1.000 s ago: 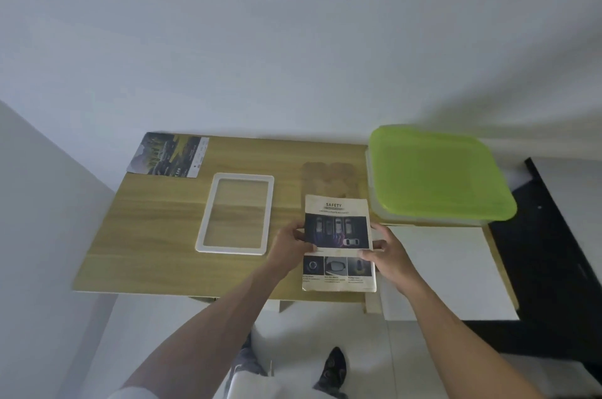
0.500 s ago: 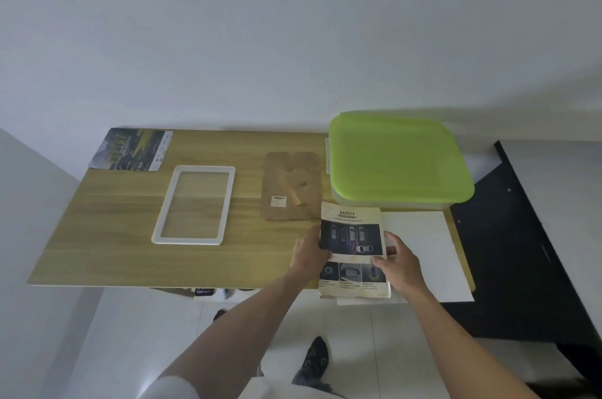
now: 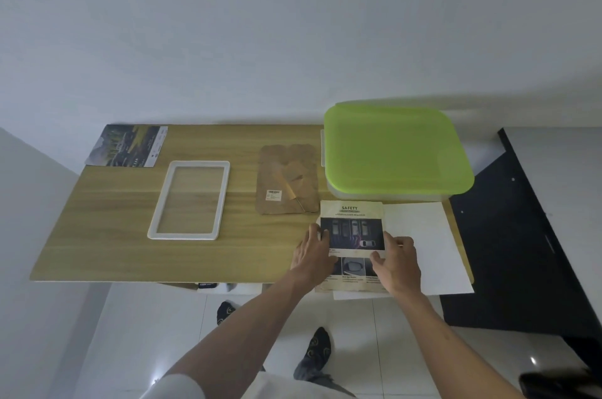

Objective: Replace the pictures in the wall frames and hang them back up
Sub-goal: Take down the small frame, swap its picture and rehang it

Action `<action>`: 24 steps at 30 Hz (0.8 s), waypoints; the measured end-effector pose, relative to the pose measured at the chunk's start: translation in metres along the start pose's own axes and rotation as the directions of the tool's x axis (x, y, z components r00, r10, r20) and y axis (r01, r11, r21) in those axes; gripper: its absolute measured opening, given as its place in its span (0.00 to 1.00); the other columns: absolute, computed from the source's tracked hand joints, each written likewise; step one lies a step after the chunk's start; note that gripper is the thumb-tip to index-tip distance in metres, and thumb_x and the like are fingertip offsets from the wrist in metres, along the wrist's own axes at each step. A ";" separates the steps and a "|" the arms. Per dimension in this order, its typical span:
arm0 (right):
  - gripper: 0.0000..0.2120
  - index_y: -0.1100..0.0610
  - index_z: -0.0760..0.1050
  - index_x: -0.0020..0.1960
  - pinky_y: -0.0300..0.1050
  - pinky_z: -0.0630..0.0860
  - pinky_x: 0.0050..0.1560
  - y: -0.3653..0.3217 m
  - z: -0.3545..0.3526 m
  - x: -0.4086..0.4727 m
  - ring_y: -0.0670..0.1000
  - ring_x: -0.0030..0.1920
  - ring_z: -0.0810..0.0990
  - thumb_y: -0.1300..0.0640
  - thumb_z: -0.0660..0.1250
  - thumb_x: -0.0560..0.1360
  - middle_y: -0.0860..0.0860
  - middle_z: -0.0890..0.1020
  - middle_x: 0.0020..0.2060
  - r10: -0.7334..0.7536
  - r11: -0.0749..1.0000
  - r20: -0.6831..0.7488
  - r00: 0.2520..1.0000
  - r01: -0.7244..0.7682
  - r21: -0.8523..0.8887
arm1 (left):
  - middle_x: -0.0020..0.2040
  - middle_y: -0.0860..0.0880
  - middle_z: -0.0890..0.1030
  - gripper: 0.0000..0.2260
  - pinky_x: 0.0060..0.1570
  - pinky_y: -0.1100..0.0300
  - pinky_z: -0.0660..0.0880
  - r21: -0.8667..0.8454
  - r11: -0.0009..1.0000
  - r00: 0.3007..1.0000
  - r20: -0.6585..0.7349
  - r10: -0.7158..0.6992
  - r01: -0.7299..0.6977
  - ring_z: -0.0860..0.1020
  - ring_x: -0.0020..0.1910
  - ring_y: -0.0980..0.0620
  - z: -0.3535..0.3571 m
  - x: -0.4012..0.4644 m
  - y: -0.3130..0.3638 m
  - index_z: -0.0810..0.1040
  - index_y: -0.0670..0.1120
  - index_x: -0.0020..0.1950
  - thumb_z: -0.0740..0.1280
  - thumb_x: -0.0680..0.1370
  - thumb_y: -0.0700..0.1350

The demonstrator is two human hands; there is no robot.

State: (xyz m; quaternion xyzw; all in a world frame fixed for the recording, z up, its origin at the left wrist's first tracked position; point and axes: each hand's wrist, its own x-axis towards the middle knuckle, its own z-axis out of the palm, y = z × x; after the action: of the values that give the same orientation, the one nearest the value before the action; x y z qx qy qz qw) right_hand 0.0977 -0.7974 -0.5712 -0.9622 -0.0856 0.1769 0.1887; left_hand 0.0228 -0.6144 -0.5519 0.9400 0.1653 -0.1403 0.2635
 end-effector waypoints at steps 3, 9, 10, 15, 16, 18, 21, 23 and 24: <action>0.25 0.53 0.70 0.70 0.48 0.80 0.49 -0.002 -0.002 -0.001 0.55 0.59 0.74 0.50 0.70 0.75 0.55 0.70 0.60 -0.017 1.000 -0.027 0.999 0.017 -0.013 | 0.66 0.44 0.63 0.23 0.55 0.50 0.76 0.006 1.000 1.000 0.003 0.017 -0.017 0.72 0.59 0.43 0.001 -0.001 -0.002 0.67 0.43 0.68 0.69 0.76 0.49; 0.22 0.59 0.77 0.61 0.52 0.78 0.49 -0.031 0.005 -0.001 0.58 0.51 0.79 0.54 0.74 0.69 0.56 0.79 0.54 -0.337 0.941 -0.198 0.920 0.332 -0.059 | 0.67 0.46 0.67 0.23 0.66 0.52 0.67 -0.040 0.997 0.991 -0.126 0.053 -0.058 0.67 0.66 0.46 -0.016 -0.006 -0.027 0.66 0.46 0.70 0.65 0.78 0.54; 0.21 0.59 0.76 0.61 0.52 0.78 0.51 -0.041 0.007 0.001 0.57 0.53 0.79 0.53 0.73 0.70 0.55 0.80 0.54 -0.387 0.922 -0.190 0.902 0.380 -0.071 | 0.68 0.46 0.67 0.24 0.68 0.52 0.66 -0.025 0.998 0.986 -0.155 0.060 -0.064 0.66 0.67 0.46 -0.023 -0.007 -0.036 0.65 0.46 0.70 0.64 0.78 0.55; 0.25 0.58 0.76 0.64 0.53 0.76 0.59 -0.116 0.014 0.010 0.56 0.59 0.79 0.43 0.63 0.73 0.55 0.80 0.59 -0.486 0.874 -0.112 0.867 0.480 -0.083 | 0.70 0.46 0.67 0.30 0.69 0.52 0.65 0.036 0.999 0.972 -0.234 -0.017 0.026 0.65 0.69 0.46 -0.077 -0.007 -0.095 0.65 0.44 0.71 0.66 0.75 0.59; 0.25 0.58 0.75 0.65 0.52 0.75 0.59 -0.133 0.016 0.012 0.56 0.59 0.78 0.44 0.65 0.74 0.55 0.79 0.59 -0.503 0.864 -0.092 0.860 0.495 -0.092 | 0.69 0.46 0.68 0.31 0.69 0.52 0.65 0.034 0.998 0.969 -0.243 -0.048 0.058 0.66 0.69 0.45 -0.090 -0.006 -0.110 0.67 0.43 0.71 0.66 0.74 0.60; 0.24 0.57 0.74 0.66 0.50 0.74 0.59 -0.168 0.022 0.016 0.56 0.58 0.78 0.45 0.68 0.74 0.54 0.79 0.59 -0.545 0.836 -0.056 0.836 0.538 -0.103 | 0.66 0.44 0.71 0.30 0.68 0.52 0.66 0.033 0.992 0.959 -0.264 -0.106 0.119 0.68 0.66 0.44 -0.116 -0.004 -0.141 0.71 0.42 0.67 0.67 0.73 0.60; 0.24 0.54 0.72 0.68 0.49 0.74 0.59 -0.224 0.030 0.027 0.55 0.58 0.78 0.43 0.66 0.75 0.53 0.78 0.61 -0.566 0.820 -0.025 0.824 0.561 -0.111 | 0.62 0.44 0.73 0.28 0.64 0.52 0.68 0.057 0.980 0.947 -0.272 -0.169 0.191 0.71 0.62 0.43 -0.156 -0.005 -0.187 0.73 0.41 0.64 0.66 0.73 0.60; 0.26 0.53 0.70 0.70 0.48 0.73 0.61 -0.262 0.038 0.034 0.54 0.61 0.76 0.42 0.64 0.76 0.52 0.76 0.63 -0.573 0.813 0.027 0.819 0.573 -0.106 | 0.62 0.44 0.73 0.27 0.63 0.52 0.68 0.061 0.972 0.937 -0.284 -0.203 0.229 0.72 0.62 0.44 -0.180 -0.007 -0.218 0.73 0.41 0.64 0.65 0.74 0.59; 0.26 0.53 0.69 0.70 0.48 0.72 0.63 -0.281 0.043 0.038 0.54 0.62 0.75 0.41 0.63 0.77 0.52 0.75 0.64 -0.580 0.807 0.048 0.813 0.582 -0.103 | 0.63 0.44 0.74 0.27 0.63 0.52 0.68 0.066 0.968 0.932 -0.293 -0.214 0.243 0.72 0.62 0.44 -0.191 -0.006 -0.234 0.73 0.41 0.64 0.65 0.74 0.59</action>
State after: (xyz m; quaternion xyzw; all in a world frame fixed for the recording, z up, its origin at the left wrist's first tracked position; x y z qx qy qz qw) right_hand 0.0893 -0.5178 -0.5095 -0.8976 -0.3869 0.1126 0.1785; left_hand -0.0392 -0.3235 -0.4976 0.9368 0.3024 -0.0421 0.1710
